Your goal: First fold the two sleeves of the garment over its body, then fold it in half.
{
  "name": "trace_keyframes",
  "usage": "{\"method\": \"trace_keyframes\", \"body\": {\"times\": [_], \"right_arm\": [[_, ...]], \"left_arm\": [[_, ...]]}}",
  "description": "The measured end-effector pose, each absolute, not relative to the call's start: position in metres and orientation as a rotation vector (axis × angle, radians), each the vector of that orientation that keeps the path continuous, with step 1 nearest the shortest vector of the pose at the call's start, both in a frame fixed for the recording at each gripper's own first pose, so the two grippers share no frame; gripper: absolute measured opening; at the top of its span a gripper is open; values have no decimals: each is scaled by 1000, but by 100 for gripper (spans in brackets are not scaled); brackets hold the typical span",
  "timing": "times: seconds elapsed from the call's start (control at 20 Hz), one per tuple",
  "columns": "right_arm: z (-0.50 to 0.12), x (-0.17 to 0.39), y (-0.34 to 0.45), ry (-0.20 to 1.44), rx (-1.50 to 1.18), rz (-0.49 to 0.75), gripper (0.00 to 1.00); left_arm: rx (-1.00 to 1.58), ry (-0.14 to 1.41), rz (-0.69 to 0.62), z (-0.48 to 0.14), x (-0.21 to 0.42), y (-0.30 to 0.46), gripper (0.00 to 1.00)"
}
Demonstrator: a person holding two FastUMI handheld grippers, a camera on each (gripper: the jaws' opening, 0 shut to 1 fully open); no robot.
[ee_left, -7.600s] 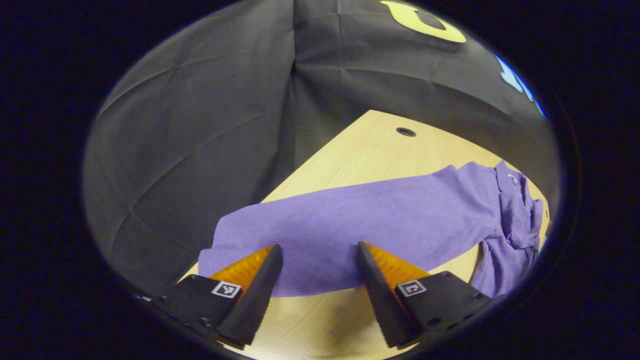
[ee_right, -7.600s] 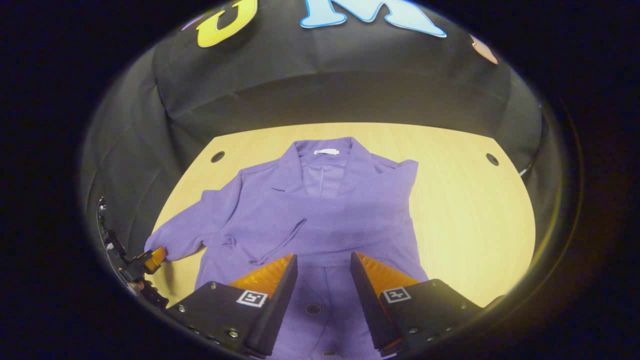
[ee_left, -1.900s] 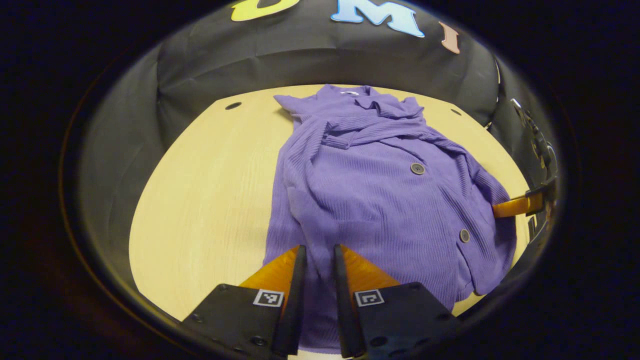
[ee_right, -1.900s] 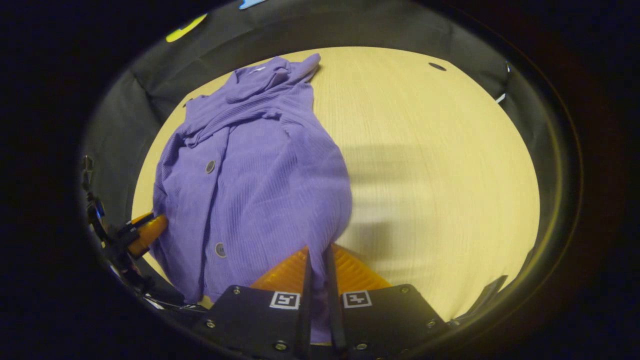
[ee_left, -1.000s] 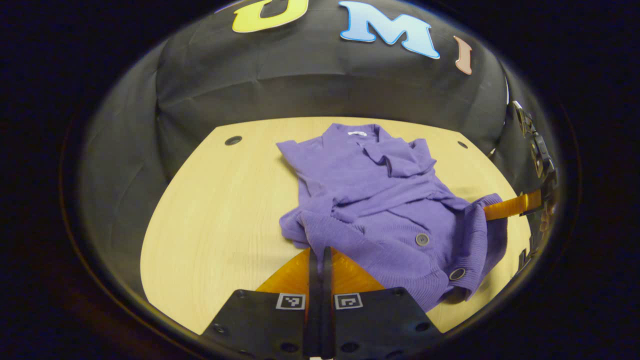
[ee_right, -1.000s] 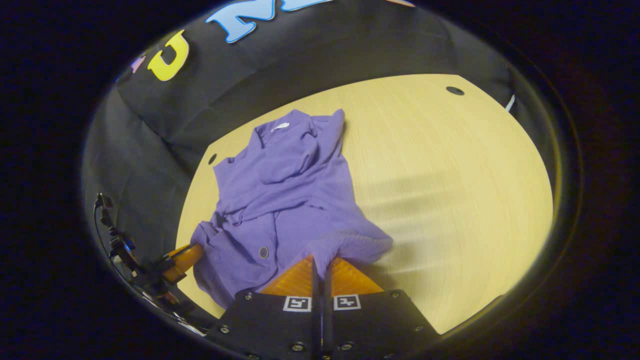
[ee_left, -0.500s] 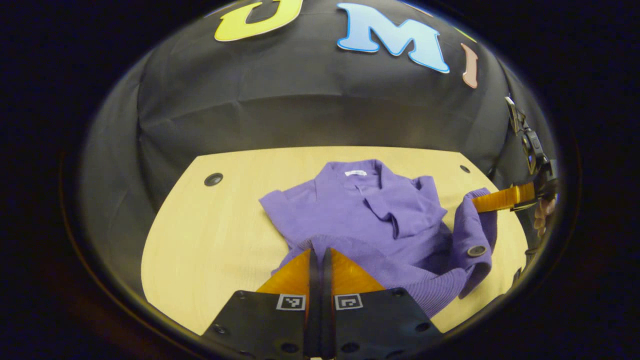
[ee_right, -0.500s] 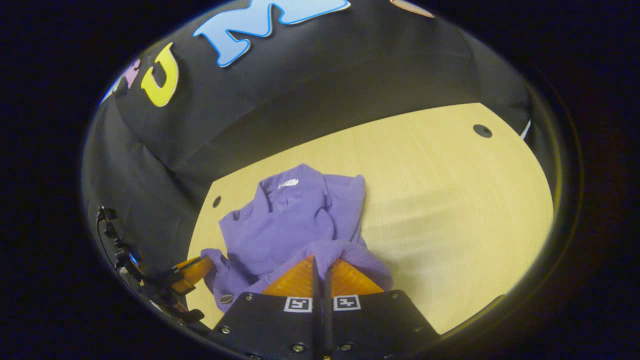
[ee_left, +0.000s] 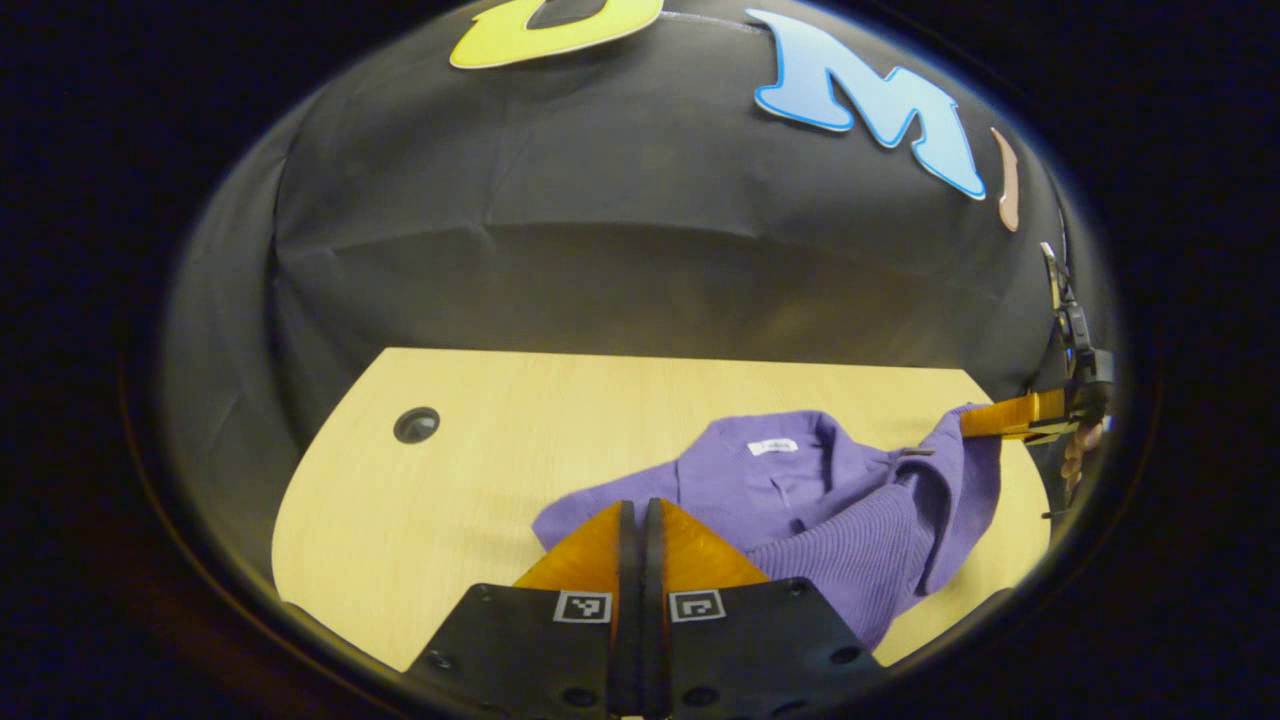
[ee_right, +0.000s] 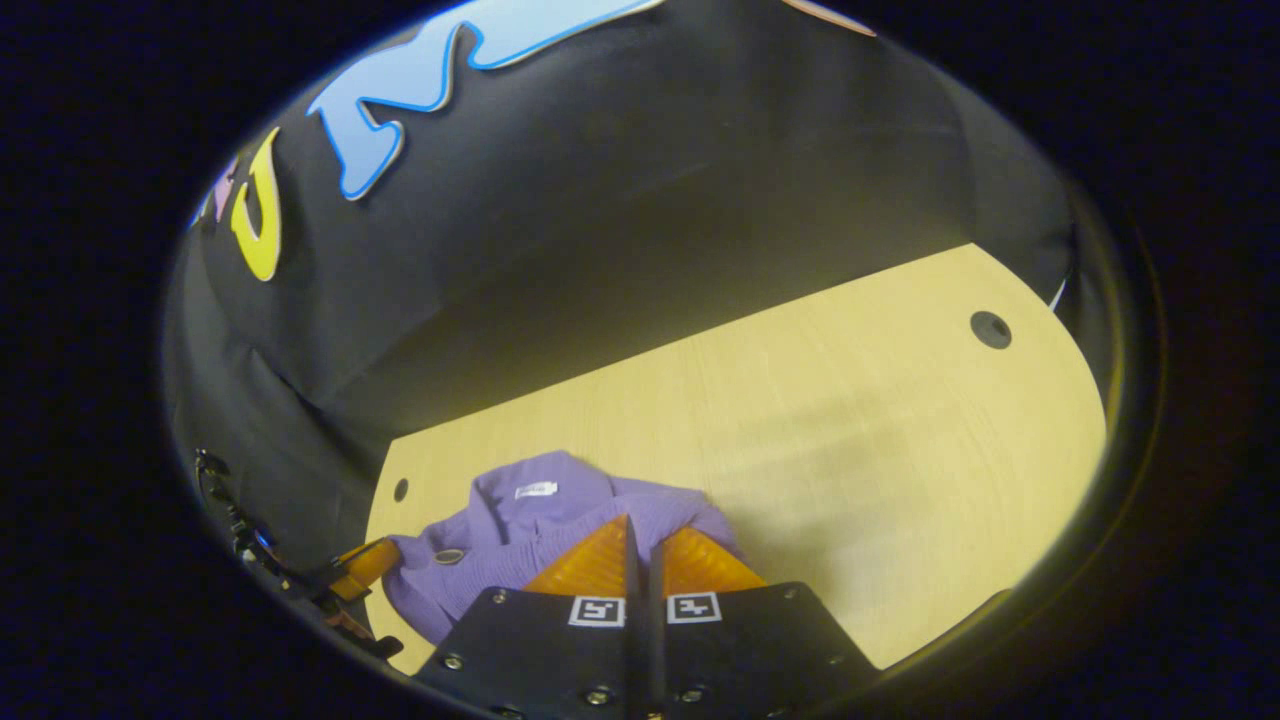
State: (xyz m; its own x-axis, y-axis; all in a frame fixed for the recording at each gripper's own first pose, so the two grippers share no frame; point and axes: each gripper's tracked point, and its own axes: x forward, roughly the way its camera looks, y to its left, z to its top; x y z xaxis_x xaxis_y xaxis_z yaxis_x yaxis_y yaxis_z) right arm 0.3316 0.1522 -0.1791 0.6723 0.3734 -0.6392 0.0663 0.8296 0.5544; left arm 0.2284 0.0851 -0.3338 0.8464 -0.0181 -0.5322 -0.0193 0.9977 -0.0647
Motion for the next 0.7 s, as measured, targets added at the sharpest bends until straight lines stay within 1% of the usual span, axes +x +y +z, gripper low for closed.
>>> {"method": "trace_keyframes", "body": {"times": [0.05,0.2,0.35,0.6,0.65,0.7], "right_arm": [[-186,339,153,832,589,176,1],[-219,354,161,869,562,153,1],[-243,356,173,901,551,139,1],[-250,355,176,903,486,135,3],[-248,353,175,899,473,136,9],[-237,352,177,879,470,156,28]], "left_arm": [[-69,512,1,-325,245,88,7],[-8,515,-19,-332,277,89,6],[-7,537,-48,-349,288,77,6],[-33,539,-35,-357,291,76,6],[-38,538,-29,-357,290,77,6],[-45,537,-13,-357,288,78,6]]}}
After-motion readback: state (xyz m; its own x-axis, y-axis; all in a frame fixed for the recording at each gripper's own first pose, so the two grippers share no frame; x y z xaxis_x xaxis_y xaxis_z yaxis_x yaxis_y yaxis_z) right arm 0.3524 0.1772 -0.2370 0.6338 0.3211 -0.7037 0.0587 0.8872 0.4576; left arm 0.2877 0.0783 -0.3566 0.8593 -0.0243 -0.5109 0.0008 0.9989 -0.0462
